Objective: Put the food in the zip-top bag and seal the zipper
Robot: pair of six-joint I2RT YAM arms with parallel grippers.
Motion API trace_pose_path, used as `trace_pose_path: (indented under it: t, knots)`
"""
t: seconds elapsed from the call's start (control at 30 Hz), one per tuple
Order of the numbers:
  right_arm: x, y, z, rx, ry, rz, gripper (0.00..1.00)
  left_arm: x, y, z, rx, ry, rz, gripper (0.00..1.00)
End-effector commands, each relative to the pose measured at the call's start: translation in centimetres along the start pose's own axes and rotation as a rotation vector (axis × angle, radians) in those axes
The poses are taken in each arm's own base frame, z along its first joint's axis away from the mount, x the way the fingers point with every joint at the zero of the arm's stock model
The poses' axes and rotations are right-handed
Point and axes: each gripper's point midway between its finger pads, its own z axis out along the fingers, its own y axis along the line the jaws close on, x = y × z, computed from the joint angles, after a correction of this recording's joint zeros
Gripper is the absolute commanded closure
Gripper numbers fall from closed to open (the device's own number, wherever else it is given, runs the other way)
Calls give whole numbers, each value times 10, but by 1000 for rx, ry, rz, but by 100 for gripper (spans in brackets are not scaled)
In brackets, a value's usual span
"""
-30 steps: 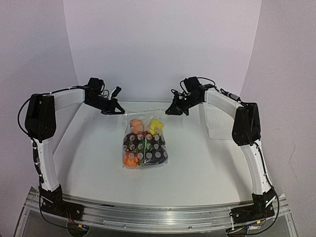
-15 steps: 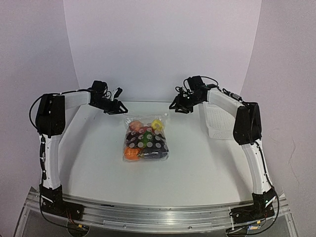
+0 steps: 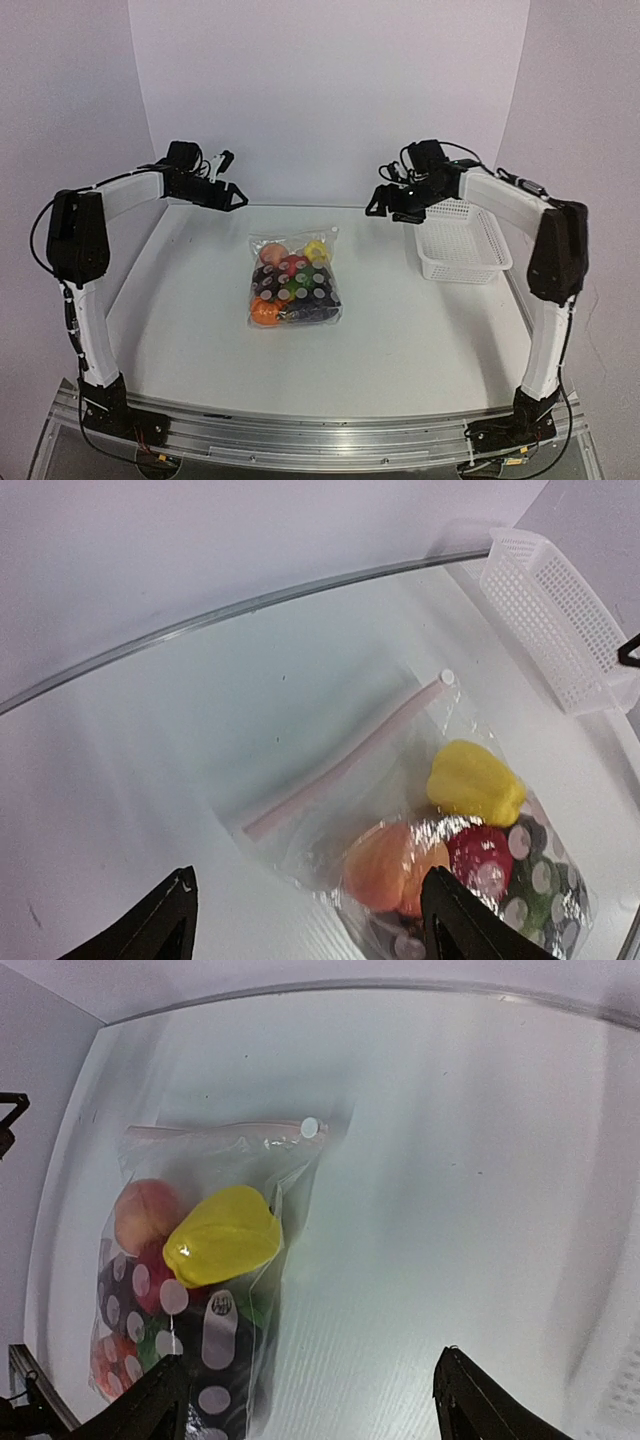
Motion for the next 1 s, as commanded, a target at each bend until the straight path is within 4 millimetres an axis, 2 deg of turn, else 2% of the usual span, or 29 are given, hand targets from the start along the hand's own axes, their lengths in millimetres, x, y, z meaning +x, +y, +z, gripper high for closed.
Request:
trace_pose_path:
  t: [0.0, 0.13, 0.23, 0.3, 0.37, 0.47, 0.53, 0.67, 0.8, 0.97]
  knots:
    - [-10, -1, -104, 141, -183, -162, 18, -10, -15, -85, -56, -83, 89, 23]
    - [26, -49, -144, 353, -206, -157, 17, 36, -44, -130, -61, -124, 117, 21]
    - [70, -85, -155, 459, -161, -136, 17, 67, -51, -158, -137, -218, 123, 2]
    - [97, -103, -163, 516, -144, -130, 17, 99, -38, -163, -242, -243, 92, 1]
    - [116, -116, -175, 557, -170, -119, 17, 110, -21, -178, -377, -312, 57, 0]
    - [147, -133, -181, 579, -227, -125, 16, 135, 1, -189, -524, -337, -14, 1]
    - [171, -145, -178, 593, -267, -138, 15, 152, 17, -193, -613, -339, -98, 1]
    - [194, -152, -172, 554, -353, -136, 15, 175, 23, -198, -658, -363, -156, 3]
    - [209, -162, -169, 579, -377, -126, 15, 191, 24, -197, -665, -366, -184, 6]
    - [210, -163, -166, 575, -388, -123, 15, 192, 24, -196, -652, -384, -232, 8]
